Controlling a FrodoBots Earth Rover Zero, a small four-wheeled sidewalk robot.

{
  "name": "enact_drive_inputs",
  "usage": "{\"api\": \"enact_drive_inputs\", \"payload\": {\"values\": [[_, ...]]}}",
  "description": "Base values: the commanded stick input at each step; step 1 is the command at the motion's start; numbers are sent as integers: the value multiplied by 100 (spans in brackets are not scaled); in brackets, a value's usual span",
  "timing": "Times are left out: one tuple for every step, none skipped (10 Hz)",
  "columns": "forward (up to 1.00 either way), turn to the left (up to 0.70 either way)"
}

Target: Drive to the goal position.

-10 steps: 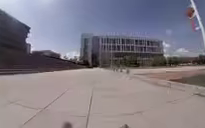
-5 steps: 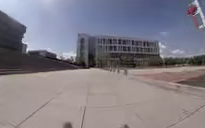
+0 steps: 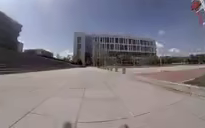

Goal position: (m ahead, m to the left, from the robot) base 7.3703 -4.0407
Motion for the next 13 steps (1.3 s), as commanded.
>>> {"api": "enact_drive_inputs", "payload": {"values": [[100,0],[100,0],[100,0],[100,0],[100,0],[100,0],[100,-3],[100,-18],[100,-24],[100,-24],[100,-24],[100,-24],[100,-16]]}}
